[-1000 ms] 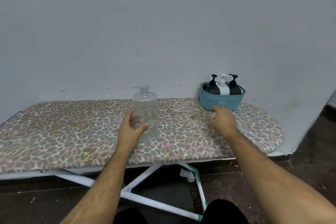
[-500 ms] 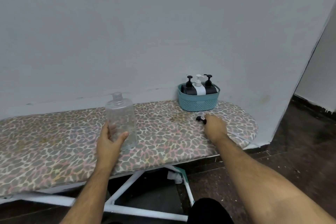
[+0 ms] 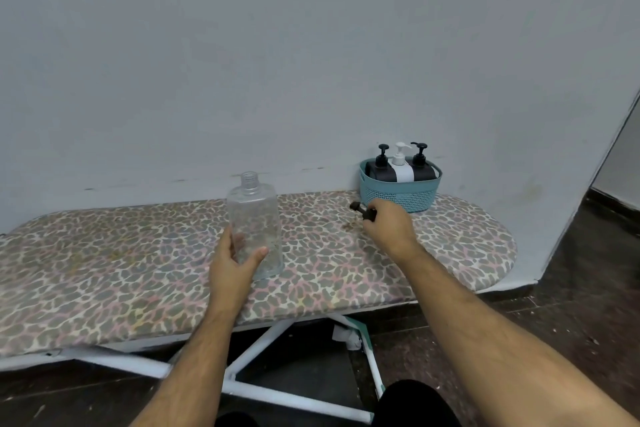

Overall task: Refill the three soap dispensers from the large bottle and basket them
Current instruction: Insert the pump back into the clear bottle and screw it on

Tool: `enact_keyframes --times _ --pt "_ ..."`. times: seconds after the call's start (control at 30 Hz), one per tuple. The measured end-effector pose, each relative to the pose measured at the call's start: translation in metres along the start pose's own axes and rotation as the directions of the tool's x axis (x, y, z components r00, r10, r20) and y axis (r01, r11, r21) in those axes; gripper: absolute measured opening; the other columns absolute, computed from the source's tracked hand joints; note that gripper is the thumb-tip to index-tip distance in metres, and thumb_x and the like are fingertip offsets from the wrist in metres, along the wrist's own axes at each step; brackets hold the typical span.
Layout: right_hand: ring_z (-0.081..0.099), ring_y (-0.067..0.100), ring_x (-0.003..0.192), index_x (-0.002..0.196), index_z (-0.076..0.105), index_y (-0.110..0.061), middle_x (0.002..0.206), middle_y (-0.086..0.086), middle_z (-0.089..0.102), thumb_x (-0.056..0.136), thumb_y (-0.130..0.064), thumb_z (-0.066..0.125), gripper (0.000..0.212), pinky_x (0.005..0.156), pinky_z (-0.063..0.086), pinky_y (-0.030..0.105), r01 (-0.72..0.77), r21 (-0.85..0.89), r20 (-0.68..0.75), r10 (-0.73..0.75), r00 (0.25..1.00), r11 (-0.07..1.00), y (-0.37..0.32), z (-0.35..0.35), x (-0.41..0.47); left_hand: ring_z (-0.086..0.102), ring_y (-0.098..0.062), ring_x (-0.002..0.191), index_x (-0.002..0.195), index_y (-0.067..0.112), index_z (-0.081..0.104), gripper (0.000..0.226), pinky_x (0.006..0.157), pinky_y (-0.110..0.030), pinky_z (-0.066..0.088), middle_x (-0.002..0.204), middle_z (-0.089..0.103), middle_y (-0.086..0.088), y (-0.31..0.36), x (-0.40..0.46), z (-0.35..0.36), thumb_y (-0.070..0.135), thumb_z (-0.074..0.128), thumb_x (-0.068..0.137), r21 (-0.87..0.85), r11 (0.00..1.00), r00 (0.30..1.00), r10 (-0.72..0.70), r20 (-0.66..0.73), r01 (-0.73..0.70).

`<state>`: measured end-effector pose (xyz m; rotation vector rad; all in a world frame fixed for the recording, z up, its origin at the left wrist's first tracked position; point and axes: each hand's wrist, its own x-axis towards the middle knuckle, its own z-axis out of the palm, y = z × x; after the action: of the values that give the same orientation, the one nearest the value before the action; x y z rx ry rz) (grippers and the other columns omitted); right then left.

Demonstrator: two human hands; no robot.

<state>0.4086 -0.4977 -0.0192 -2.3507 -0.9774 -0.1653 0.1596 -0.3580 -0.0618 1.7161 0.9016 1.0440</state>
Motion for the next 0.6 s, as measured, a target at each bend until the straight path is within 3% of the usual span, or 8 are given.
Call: enact_keyframes --times 0.13,0.23,0.33,0.43,0.6 --pt "0.058 0.011 0.074 0.099 0.063 -0.015 0.084 -0.004 0.063 0.086 -0.020 0.068 0.015 0.056 0.043 0.015 0.036 0.348 -0.032 -0.026 0.999 0.937 -0.046 -0.026 0.002 0.048 -0.008 0.123 0.151 0.034 0.030 0.084 0.106 -0.044 0.045 0.144 0.052 0.002 -0.001 0.000 0.000 0.026 0.078 0.083 0.007 1.000 1.000 0.003 0.004 -0.003" --pt "0.066 0.011 0.086 0.100 0.066 -0.016 0.091 -0.005 0.070 0.081 -0.021 0.075 0.022 0.079 0.055 0.027 0.083 0.588 -0.079 -0.045 0.996 0.805 -0.084 -0.045 0.004 0.048 -0.007 0.122 0.152 0.033 0.030 0.084 0.106 -0.042 0.044 0.144 0.052 0.001 -0.001 0.000 0.000 0.024 0.078 0.083 0.005 1.000 1.000 0.004 0.006 -0.004" --pt "0.069 0.011 0.092 0.110 0.068 -0.015 0.097 -0.002 0.073 0.081 -0.017 0.076 0.030 0.084 0.056 0.027 0.123 0.766 -0.096 -0.077 0.992 0.631 -0.119 -0.063 0.002 0.048 -0.007 0.121 0.152 0.033 0.029 0.086 0.105 -0.038 0.044 0.142 0.054 0.000 -0.002 0.000 0.000 0.024 0.078 0.083 0.003 1.000 1.000 0.000 0.006 0.000" --pt "0.069 0.010 0.097 0.121 0.066 -0.009 0.102 0.001 0.072 0.085 -0.011 0.074 0.037 0.082 0.054 0.017 0.169 0.870 -0.123 -0.128 0.984 0.463 -0.152 -0.080 0.000 0.047 -0.005 0.120 0.152 0.033 0.029 0.085 0.102 -0.032 0.042 0.142 0.053 0.001 -0.001 -0.002 0.000 0.023 0.077 0.084 -0.001 1.000 1.000 0.005 0.008 -0.005" --pt "0.072 0.016 0.094 0.104 0.074 -0.009 0.096 0.004 0.076 0.084 -0.003 0.073 0.021 0.084 0.057 0.025 0.289 0.906 -0.233 -0.207 0.950 0.310 -0.200 -0.099 0.004 0.047 -0.004 0.119 0.153 0.033 0.026 0.087 0.101 -0.027 0.039 0.141 0.054 0.002 0.000 -0.003 -0.001 0.025 0.077 0.083 0.003 1.000 1.000 0.004 0.020 -0.004"
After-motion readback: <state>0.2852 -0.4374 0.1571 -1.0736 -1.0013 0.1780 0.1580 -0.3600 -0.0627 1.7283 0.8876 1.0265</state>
